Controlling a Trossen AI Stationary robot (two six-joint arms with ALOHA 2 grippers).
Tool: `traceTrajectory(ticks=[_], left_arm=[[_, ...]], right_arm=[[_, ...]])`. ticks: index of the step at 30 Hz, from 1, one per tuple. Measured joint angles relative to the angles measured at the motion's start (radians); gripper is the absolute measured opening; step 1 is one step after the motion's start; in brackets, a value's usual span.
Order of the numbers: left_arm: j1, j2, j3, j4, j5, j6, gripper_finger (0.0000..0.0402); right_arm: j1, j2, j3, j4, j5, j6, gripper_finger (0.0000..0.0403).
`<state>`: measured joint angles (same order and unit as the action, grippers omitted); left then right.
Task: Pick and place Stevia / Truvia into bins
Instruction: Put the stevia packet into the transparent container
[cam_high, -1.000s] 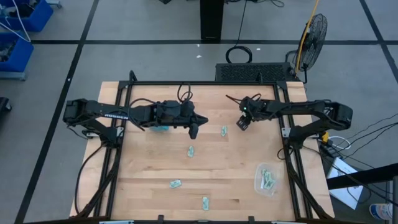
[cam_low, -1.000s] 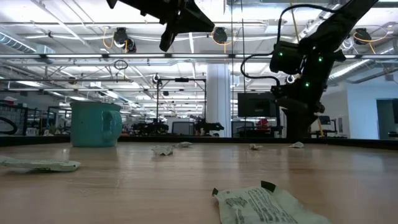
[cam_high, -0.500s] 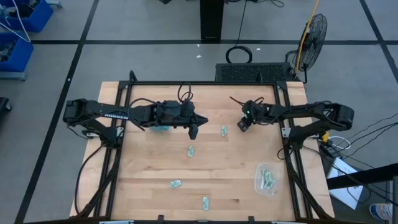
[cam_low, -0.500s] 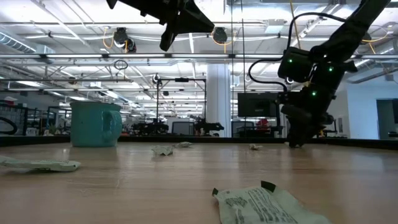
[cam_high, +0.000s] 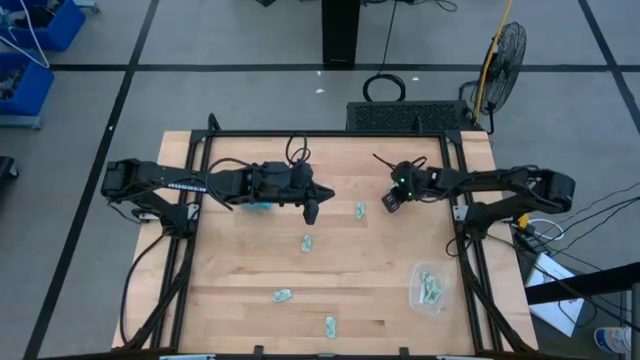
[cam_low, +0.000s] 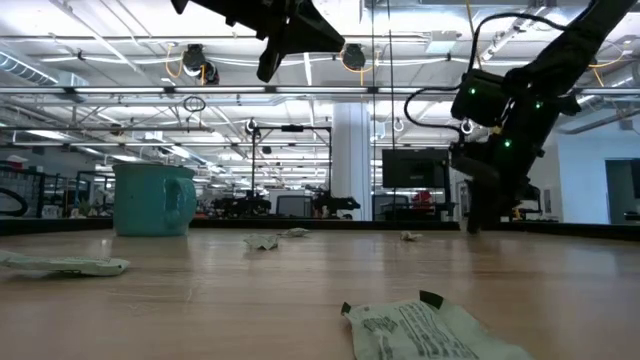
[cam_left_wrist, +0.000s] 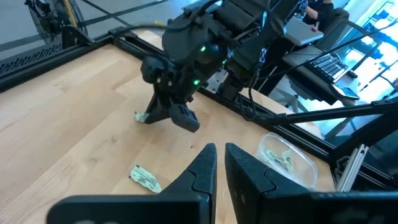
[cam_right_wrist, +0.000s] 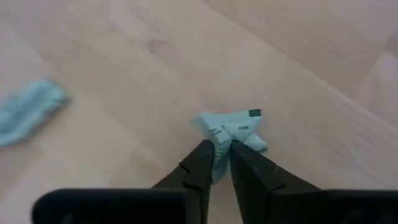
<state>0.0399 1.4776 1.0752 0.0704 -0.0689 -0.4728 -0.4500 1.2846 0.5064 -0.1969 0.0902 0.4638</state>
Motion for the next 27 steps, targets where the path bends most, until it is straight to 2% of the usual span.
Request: traceTrajectory(ticks=[4,8,13,16,20,25,27], left_arm=[[0.000,0.000,0.000,0.000,0.000,0.000,0.0037],[0.000,0.000,0.000,0.000,0.000,0.000,0.0037],[0.000,0.000,0.000,0.000,0.000,0.000,0.0037],[0.000,0.000,0.000,0.000,0.023,0.000,0.0037],[-0.003,0.000,0.000,0.000,0.025,0.000,0.0037],[-0.004,0.000,0.000,-0.001,0.026,0.000,0.0037],[-0.004,0.000,0.000,-0.001,0.026,-0.001,0.0037]], right_arm=[[0.000,-0.076,0.001,0.007,-0.126,0.008,0.0018],[0.004,-0.169,0.001,0.008,-0.361,0.070,0.0003],[0.075,-0.306,0.002,0.013,-0.707,0.248,0.0011],[0.177,-0.399,0.003,0.013,-0.851,0.412,0.0011],[0.359,-0.501,0.003,0.011,-0.863,0.651,0.0011],[0.637,-0.539,0.004,-0.081,-0.711,0.862,0.0011],[0.749,-0.524,0.004,-0.144,-0.684,0.933,0.0011]])
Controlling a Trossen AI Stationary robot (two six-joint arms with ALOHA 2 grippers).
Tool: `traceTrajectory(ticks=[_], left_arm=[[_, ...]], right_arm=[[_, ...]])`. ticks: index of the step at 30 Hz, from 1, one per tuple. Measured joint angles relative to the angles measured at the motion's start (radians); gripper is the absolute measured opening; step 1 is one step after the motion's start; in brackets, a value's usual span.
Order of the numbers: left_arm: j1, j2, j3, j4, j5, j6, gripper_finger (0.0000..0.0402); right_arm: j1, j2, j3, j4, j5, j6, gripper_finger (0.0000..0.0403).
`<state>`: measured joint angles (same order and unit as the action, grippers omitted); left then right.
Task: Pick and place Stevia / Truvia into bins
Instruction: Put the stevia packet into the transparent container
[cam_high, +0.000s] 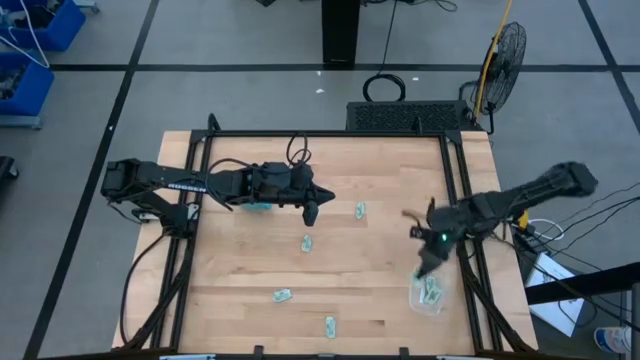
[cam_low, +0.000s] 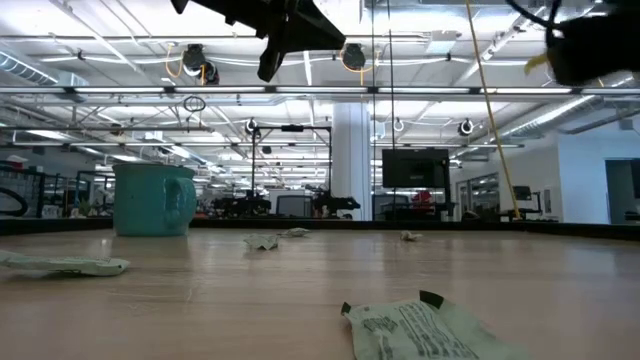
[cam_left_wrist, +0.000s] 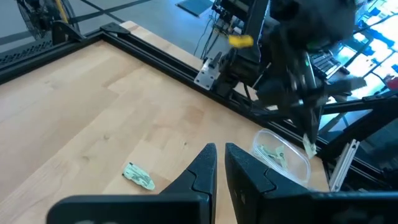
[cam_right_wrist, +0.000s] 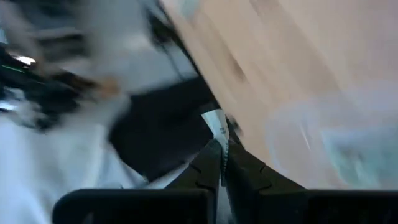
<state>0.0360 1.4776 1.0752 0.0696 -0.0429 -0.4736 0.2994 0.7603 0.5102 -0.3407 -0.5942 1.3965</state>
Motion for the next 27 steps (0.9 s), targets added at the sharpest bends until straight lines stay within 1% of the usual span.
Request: traceTrajectory(ticks=[4,6,8,13,18,20,22,24,27], left_arm=[[0.000,0.000,0.000,0.000,0.000,0.001,0.0037],[0.000,0.000,0.000,0.000,0.000,0.013,0.0037],[0.000,0.000,0.000,0.000,0.000,0.037,0.0037],[0.010,0.000,0.000,0.000,-0.001,0.068,0.0037],[0.015,0.000,0.000,0.000,-0.001,0.068,0.0037],[0.015,0.000,0.000,0.000,-0.001,0.068,0.0037],[0.015,0.000,0.000,0.000,-0.001,0.066,0.0037],[0.015,0.000,0.000,0.000,0.000,0.065,0.0037],[0.015,0.000,0.000,0.000,0.000,0.050,0.0037]], right_arm=[[0.188,0.041,0.000,-0.101,0.062,0.058,0.0011],[0.247,0.064,0.000,-0.131,0.118,0.053,0.0011],[0.280,0.085,0.000,-0.149,0.171,0.034,0.0011],[0.292,0.137,0.000,-0.167,0.254,-0.042,0.0026],[0.292,0.185,0.000,-0.167,0.257,-0.119,0.0058],[0.290,0.191,0.000,-0.166,0.267,-0.126,0.0072],[0.284,0.193,0.000,-0.153,0.304,-0.096,0.0081],[0.274,0.189,0.000,-0.122,0.331,-0.084,0.0085],[0.259,0.174,0.000,-0.097,0.334,-0.101,0.0086]])
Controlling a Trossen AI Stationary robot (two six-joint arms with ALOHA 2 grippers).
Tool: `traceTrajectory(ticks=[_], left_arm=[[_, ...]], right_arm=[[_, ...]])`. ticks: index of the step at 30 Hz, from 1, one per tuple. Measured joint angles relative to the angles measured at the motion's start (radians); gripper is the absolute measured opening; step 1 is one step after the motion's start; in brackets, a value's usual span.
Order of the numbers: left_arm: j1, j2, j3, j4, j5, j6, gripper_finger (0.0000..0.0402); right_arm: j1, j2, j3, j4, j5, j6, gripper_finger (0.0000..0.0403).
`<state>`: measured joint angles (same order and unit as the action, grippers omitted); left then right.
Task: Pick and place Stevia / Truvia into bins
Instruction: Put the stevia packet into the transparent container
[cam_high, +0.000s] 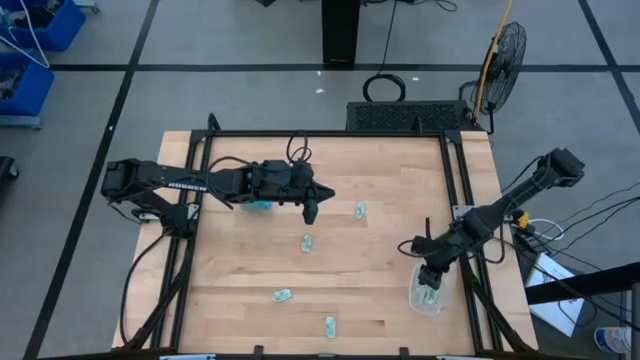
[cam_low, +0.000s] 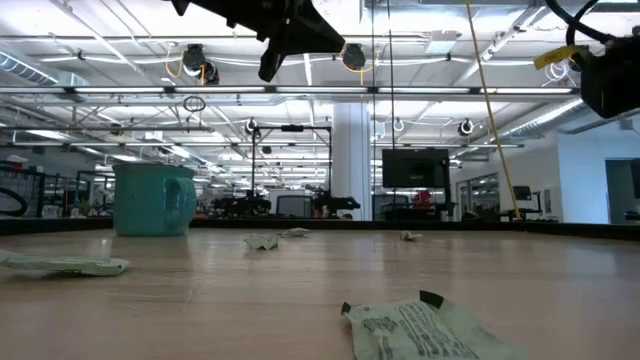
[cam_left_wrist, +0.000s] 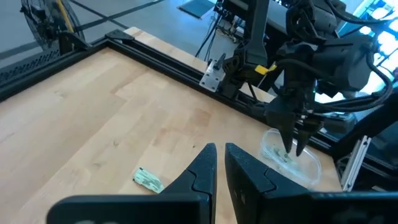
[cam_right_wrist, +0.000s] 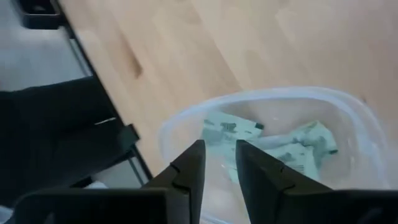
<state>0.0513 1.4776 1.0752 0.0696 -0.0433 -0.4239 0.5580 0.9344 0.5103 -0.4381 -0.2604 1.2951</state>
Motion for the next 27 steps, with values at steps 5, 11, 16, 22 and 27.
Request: traceTrajectory(ticks=[5,11,16,22,27], left_arm=[[-0.001,0.000,0.000,0.000,0.000,-0.010,0.0037],[-0.001,0.000,0.000,0.000,0.018,-0.047,0.0037],[-0.001,0.000,0.000,0.000,0.024,-0.044,0.0037],[-0.001,-0.016,0.003,0.001,0.024,0.036,0.0037],[-0.001,-0.041,0.111,-0.225,0.014,0.129,0.0037]], right_arm=[[-0.037,-0.039,0.000,0.123,0.090,-0.031,0.0086],[-0.123,-0.064,0.000,0.592,0.382,-0.420,0.0079],[-0.265,-0.053,0.013,1.000,0.499,-0.849,0.0076],[-0.416,0.018,0.230,0.760,0.384,-1.009,0.0075],[-0.483,0.176,0.503,0.420,0.265,-1.143,0.0075]])
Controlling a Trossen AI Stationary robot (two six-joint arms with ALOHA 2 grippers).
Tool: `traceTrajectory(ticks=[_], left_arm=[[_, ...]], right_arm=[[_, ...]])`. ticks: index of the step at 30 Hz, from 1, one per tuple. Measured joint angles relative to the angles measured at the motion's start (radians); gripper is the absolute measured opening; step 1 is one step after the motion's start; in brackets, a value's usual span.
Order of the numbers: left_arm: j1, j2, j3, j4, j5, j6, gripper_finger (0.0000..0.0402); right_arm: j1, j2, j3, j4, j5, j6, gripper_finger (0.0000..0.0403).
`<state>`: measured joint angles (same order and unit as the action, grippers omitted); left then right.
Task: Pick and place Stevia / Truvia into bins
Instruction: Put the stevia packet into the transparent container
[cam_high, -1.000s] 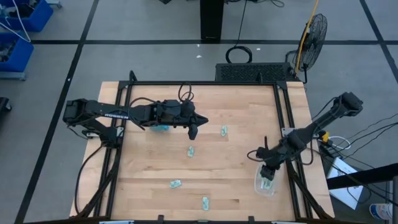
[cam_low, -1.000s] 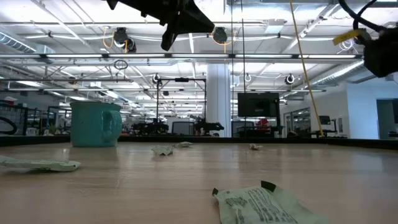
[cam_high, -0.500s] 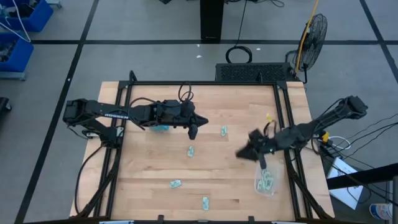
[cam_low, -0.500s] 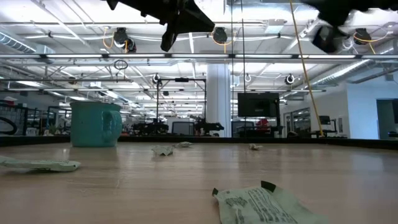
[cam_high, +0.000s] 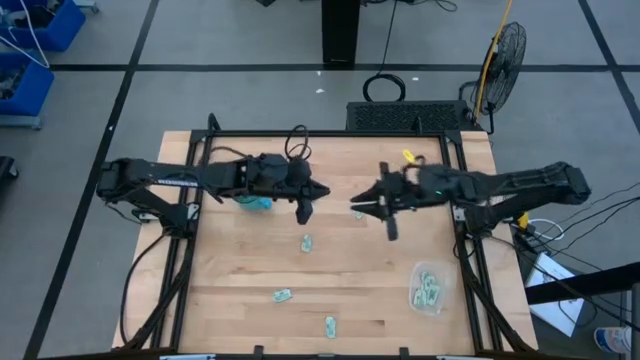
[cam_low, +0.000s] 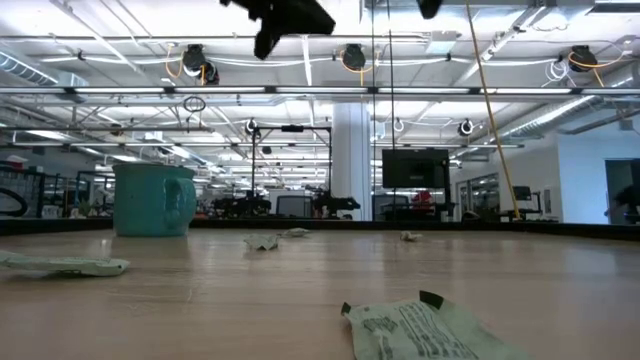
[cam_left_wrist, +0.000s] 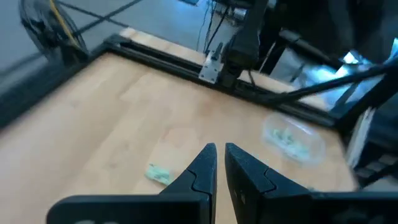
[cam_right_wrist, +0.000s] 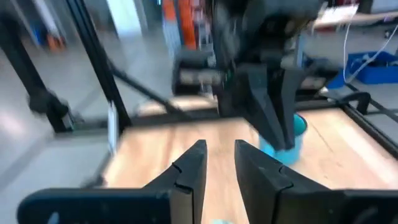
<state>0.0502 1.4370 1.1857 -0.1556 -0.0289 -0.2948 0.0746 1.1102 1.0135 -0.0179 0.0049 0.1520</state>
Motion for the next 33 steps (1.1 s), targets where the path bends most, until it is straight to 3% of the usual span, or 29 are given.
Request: traceTrajectory(ticks=[3,7,12,16,24,33], left_arm=[[-0.008,0.000,0.125,-0.281,-0.044,0.102,0.0037],[-0.023,0.004,0.253,-0.474,-0.101,0.171,0.0038],[-0.040,0.008,0.297,-0.583,-0.071,0.127,0.0048],[-0.079,0.017,0.293,-0.690,-0.046,0.099,0.0089],[-0.183,0.022,0.236,-0.759,0.090,0.051,0.0166],[-0.315,0.023,0.042,-0.689,0.167,-0.233,0.0170]], right_arm=[[-0.022,0.110,0.164,-0.179,-0.016,-0.099,0.0075],[-0.043,0.238,0.320,-0.440,0.035,-0.200,0.0075],[-0.065,0.333,0.354,-0.625,0.188,-0.164,0.0075],[-0.082,0.380,0.344,-0.701,0.235,-0.163,0.0075],[-0.159,0.427,0.209,-0.606,0.229,-0.173,0.0090],[-0.197,0.426,0.080,-0.345,0.142,-0.165,0.0156]])
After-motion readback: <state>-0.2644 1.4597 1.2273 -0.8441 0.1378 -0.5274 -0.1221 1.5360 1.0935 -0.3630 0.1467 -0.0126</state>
